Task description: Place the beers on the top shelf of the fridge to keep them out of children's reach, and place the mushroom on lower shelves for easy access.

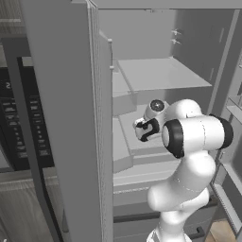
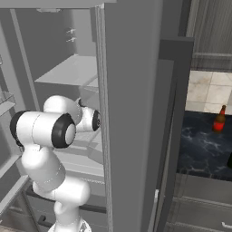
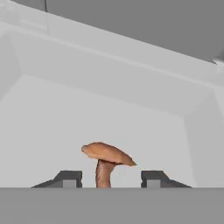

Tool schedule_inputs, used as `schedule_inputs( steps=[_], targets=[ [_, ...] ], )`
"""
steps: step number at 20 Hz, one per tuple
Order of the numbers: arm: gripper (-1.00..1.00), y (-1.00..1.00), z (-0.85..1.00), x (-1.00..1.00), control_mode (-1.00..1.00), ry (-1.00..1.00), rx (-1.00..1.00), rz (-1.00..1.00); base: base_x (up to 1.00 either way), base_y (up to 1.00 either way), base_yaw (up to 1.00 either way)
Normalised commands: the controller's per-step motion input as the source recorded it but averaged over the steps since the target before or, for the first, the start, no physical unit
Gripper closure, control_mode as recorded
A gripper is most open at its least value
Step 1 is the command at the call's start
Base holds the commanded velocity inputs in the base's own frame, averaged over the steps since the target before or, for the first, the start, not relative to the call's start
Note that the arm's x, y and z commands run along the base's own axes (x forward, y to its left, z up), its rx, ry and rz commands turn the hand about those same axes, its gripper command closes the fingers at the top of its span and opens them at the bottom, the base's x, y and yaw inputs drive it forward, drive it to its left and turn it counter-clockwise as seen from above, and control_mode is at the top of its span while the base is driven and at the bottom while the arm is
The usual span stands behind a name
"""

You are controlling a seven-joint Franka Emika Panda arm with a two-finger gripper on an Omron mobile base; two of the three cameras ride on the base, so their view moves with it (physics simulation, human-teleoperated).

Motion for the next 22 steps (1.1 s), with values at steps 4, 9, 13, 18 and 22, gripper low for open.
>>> schedule_inputs(
  steps=[4, 9, 13, 18, 22],
  targets=[
    [-1.0, 0.0, 0.0, 0.1, -1.0, -0.01, 0.0, 0.0, 0.0, 0.0, 0.0],
    [-1.0, 0.0, 0.09, -0.15, -1.0, 0.0, 0.0, 0.0, 0.0, 0.0, 0.0],
    [-1.0, 0.0, 0.25, -0.76, -1.0, 0.0, 0.0, 0.01, 0.0, 0.0, 0.0],
    [-1.0, 0.0, 0.51, -1.0, -1.0, 0.0, 0.0, 0.03, 0.0, 0.0, 0.0],
    [-1.0, 0.0, 0.82, -0.96, -1.0, 0.0, 0.0, 0.0, 0.0, 0.0, 0.0]
  ],
)
